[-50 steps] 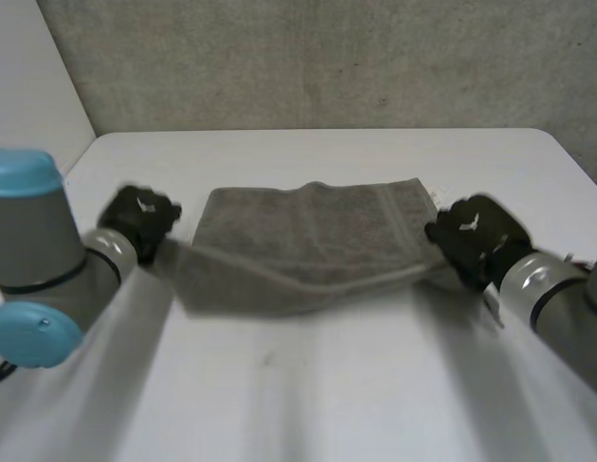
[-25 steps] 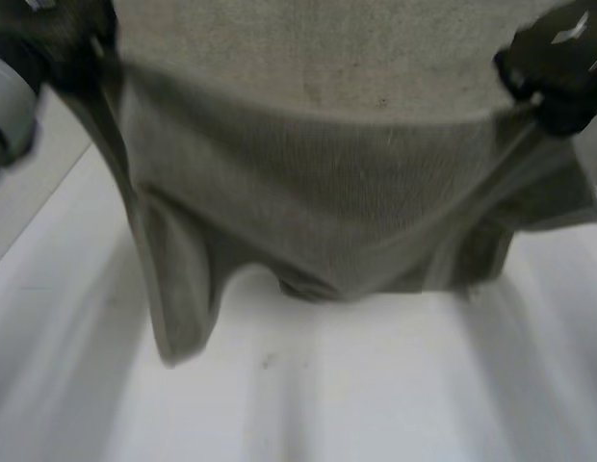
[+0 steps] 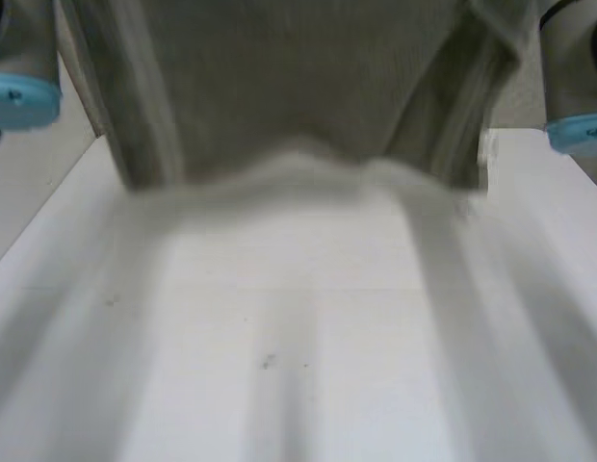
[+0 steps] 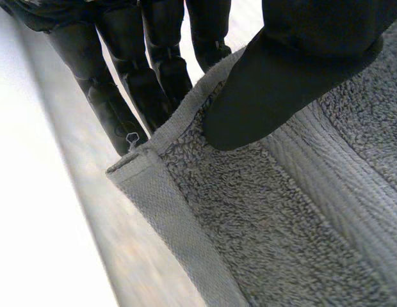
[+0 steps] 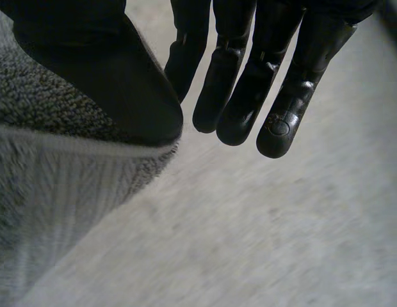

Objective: Fold the towel.

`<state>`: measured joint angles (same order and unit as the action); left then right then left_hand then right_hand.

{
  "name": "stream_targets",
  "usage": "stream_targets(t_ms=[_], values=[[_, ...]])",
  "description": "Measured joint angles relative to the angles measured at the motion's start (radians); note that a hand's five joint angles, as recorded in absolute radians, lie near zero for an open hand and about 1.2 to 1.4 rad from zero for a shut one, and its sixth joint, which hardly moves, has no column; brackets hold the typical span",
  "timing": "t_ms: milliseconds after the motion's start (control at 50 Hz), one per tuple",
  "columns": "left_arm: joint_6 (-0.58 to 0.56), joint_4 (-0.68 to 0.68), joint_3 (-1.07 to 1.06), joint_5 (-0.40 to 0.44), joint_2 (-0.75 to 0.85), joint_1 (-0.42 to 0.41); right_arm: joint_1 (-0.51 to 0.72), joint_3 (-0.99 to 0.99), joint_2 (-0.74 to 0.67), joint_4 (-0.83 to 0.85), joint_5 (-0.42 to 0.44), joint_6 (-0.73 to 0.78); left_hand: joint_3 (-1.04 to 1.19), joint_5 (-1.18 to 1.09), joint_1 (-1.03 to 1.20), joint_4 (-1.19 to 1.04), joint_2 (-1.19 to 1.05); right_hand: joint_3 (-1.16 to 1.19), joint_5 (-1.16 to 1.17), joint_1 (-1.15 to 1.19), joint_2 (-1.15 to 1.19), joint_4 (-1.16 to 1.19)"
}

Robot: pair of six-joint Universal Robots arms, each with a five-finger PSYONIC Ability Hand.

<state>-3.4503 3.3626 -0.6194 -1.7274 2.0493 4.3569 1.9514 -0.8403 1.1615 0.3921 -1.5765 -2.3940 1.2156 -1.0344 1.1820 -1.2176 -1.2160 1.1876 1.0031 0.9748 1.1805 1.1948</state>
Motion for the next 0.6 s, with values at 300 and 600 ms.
stream_targets(t_ms=[300, 600], values=[[0.0, 0.148, -0.728, 0.043, -0.127, 0.002, -0.024, -0.39, 0.083, -0.337, 0.223, -0.046, 0.0, -0.001, 0.004, 0.0, 0.0, 0.0, 0.0, 0.0, 0.0, 0.0], [-0.01, 0.181, -1.115, 0.098, -0.059, 0.037, -0.131, -0.639, -0.129, -0.449, 0.365, -0.067, 0.0, -0.001, 0.004, 0.0, 0.0, -0.466, -0.448, -0.342, -0.452, -0.475]])
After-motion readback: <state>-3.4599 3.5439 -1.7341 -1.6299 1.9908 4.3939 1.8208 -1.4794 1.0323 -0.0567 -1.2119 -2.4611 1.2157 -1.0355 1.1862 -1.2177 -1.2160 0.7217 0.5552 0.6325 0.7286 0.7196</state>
